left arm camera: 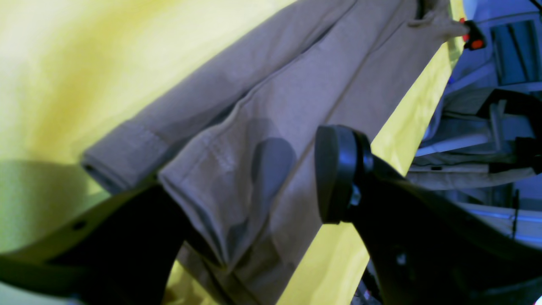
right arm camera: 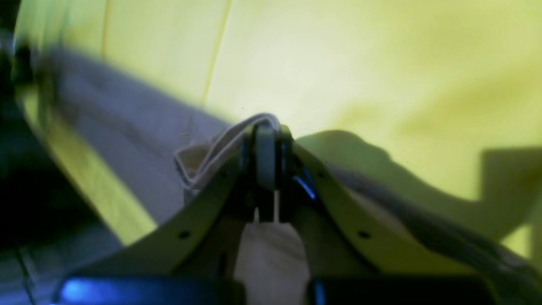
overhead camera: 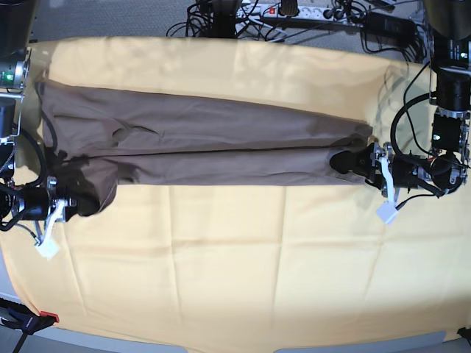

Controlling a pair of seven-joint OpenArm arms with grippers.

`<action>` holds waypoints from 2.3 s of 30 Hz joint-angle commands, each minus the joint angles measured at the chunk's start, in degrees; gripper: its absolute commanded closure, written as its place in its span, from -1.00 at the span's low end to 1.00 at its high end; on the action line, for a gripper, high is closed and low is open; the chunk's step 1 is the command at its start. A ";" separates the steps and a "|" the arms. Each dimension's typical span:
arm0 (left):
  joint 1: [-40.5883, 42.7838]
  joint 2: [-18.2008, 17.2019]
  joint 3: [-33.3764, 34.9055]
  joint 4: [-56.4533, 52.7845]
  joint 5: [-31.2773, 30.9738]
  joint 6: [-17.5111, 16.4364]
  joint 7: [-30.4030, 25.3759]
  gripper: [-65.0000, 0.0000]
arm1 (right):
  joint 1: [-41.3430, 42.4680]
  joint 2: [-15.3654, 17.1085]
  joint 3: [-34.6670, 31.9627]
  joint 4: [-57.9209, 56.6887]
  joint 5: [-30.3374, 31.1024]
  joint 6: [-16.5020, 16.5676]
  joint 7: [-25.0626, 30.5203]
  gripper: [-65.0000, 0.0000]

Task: Fold the T-shirt properly
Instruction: 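Release the hem and regrasp the folded edge with the right gripper, then move the left gripper to the folded edge and grasp it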

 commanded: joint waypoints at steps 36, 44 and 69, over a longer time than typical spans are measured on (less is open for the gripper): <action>-6.10 -8.63 -0.55 0.79 -1.41 -0.41 0.04 -0.09 | -19.85 17.55 0.35 21.70 6.78 0.28 -2.00 0.28; -6.08 -12.39 -3.45 0.79 -1.41 -0.41 -0.61 -0.09 | -19.39 17.66 1.46 25.51 6.78 0.28 -2.00 0.52; 11.78 -5.99 -29.46 0.76 -0.79 -0.41 -3.23 -0.10 | -29.66 0.83 9.07 25.40 -32.00 -1.31 19.21 1.00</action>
